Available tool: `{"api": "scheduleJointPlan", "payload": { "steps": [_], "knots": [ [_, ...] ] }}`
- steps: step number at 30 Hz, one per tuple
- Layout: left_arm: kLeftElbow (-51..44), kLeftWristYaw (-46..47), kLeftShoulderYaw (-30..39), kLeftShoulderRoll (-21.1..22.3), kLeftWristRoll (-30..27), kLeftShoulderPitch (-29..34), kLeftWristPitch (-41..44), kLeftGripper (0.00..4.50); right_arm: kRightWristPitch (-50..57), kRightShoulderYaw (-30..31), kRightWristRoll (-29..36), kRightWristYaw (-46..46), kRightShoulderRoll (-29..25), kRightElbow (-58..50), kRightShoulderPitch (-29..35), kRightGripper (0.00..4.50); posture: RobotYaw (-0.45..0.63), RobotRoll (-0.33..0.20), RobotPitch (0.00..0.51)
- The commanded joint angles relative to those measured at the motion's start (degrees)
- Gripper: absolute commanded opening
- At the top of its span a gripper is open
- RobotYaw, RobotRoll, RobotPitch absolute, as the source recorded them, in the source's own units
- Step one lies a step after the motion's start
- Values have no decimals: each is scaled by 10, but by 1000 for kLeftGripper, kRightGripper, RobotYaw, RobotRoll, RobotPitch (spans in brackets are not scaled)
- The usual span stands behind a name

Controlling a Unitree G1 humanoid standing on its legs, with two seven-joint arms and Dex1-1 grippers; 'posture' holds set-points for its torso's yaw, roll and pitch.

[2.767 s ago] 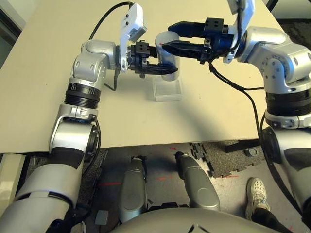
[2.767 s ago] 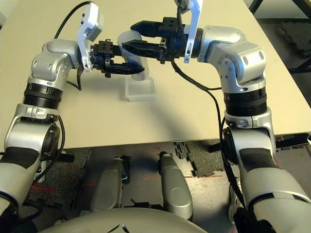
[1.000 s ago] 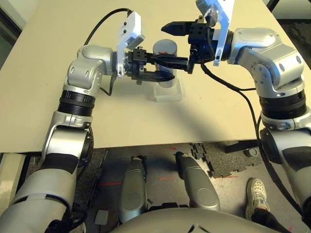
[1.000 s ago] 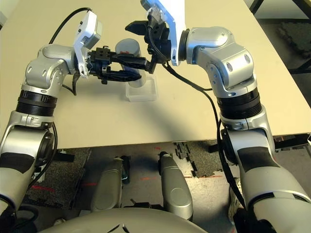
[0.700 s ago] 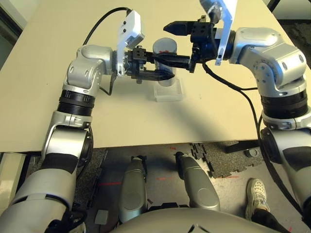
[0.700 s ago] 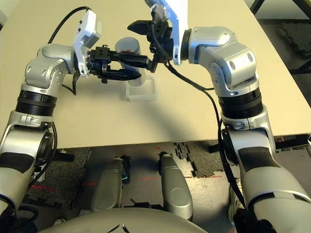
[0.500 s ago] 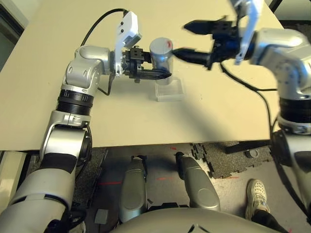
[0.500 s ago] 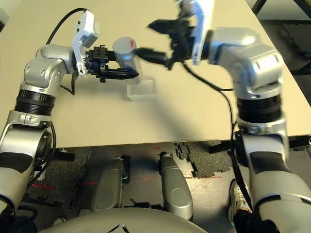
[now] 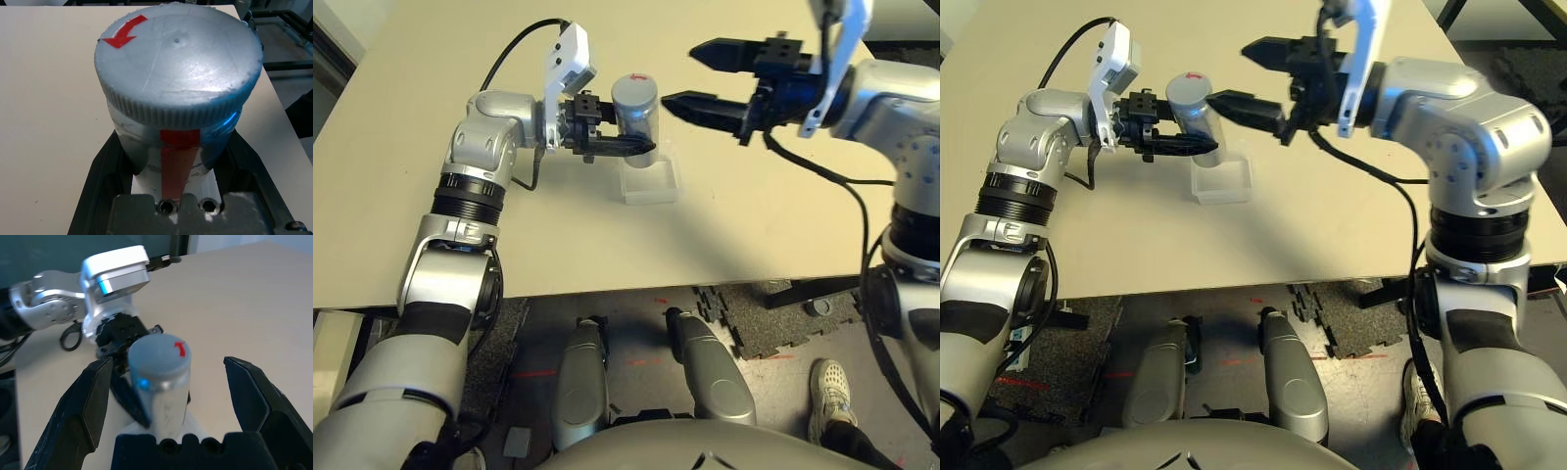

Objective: Pour the medicine from the bottle into the box.

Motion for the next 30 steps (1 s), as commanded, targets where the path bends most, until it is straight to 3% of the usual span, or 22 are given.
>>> {"api": "scheduleJointPlan", "payload": {
  "steps": [1,6,13,23,30],
  "knots": [
    [-4,-5,-6,-3,6,-4,0,2439,-32,26,-24,2,12,18,-13,4500,-53,0,201],
    [-17,-4,-7,-4,5,2,6,2439,-79,63,-65,19,18,47,-17,4500,-46,0,207],
    [-28,-1,-6,-6,4,11,10,2439,-84,62,-77,27,27,63,-19,4500,-44,0,209],
    [-10,-2,-4,-5,8,12,-3,2439,-55,24,-56,18,19,44,-14,4500,-53,0,208],
    [22,1,1,-5,12,5,-23,2439,-3,-24,-24,9,-21,-10,29,4500,-65,0,205]
  ]
}}
